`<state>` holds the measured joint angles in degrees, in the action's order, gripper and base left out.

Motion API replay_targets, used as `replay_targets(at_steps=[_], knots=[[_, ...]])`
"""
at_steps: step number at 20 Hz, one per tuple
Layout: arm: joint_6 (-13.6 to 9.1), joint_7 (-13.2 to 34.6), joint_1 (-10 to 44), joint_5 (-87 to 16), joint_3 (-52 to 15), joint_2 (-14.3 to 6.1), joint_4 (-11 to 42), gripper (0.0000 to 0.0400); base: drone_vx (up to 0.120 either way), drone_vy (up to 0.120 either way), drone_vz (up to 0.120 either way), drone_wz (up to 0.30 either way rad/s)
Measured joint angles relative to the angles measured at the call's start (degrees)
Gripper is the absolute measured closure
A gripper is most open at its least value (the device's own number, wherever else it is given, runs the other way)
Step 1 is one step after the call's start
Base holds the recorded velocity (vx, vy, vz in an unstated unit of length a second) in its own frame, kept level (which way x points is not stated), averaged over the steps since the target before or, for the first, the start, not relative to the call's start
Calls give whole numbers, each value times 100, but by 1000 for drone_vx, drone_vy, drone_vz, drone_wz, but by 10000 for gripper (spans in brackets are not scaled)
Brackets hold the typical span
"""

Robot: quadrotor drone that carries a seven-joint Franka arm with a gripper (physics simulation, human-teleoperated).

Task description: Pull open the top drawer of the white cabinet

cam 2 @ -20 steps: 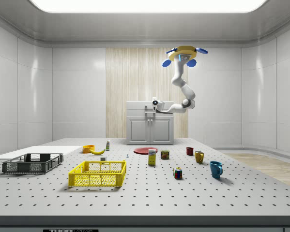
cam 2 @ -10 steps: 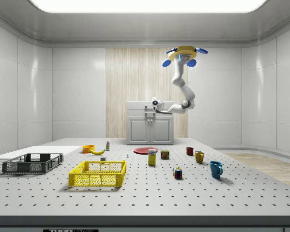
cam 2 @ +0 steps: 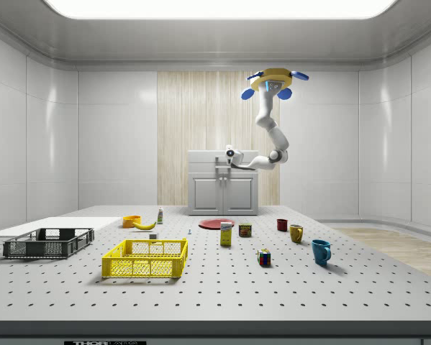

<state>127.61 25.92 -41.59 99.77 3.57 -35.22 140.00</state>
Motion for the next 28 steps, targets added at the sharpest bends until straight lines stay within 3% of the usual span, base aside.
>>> replay_targets(at_steps=[14,21,24,28], knots=[[-338,-27,465,51,-196,343,-251,95,0,0,0,0],[-319,-69,603,206,-427,512,-390,95,0,0,0,0],[-329,-74,668,245,-502,544,-416,192,0,0,0,0],[-355,-74,755,280,-585,563,-432,257,0,0,0,0]])
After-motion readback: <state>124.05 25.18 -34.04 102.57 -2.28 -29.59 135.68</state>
